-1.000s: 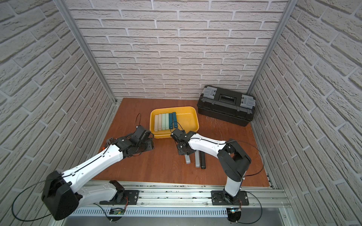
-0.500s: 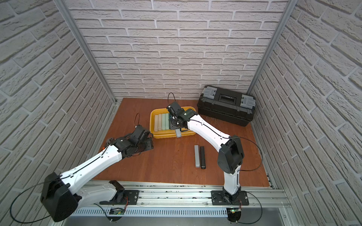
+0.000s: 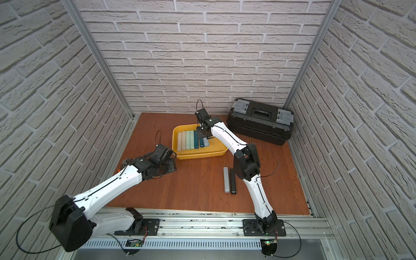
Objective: Put the pruning pliers into the storage box
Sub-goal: Place the pruning pliers in the storage box.
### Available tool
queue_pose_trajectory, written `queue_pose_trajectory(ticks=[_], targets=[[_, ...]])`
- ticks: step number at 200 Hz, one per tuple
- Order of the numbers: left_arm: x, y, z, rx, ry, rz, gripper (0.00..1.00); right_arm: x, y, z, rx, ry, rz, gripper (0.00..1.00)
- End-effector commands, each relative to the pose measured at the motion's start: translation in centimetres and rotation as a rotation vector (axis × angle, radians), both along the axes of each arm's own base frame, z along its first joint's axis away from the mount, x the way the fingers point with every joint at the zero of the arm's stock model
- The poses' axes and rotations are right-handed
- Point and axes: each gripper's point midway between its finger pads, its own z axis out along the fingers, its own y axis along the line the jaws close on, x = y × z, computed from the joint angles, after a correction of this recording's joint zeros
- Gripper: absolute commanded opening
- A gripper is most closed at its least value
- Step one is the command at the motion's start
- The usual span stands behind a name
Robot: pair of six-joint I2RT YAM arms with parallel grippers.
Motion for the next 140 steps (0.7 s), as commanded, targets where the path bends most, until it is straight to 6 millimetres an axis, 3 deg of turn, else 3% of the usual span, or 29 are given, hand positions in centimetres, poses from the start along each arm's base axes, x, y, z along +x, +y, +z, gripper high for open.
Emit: queue_pose_trajectory(ticks=[1, 29, 73, 140], targets=[[0.8, -0.4, 0.3, -0.021, -0.008, 0.012, 0.62, 1.9, -0.4, 0.2, 0.018, -0.031, 0.001, 0.15], [1.2, -0.5, 0.2, -0.023, 0.000, 0.020, 0.62, 3.0, -1.2, -2.0, 0.016, -0.009, -0.021, 0.15], [1.4, -0.5, 0.1, -0.016, 0.024, 0.019, 0.62, 4.6, -2.1, -3.5, 0.066, 0.002, -0.062, 0.15], [1.5, -0.4, 0.1, -0.014, 0.036, 0.025, 0.62, 5.5, -1.3, -6.4, 0.098, 0.026, -0.079, 0.15]])
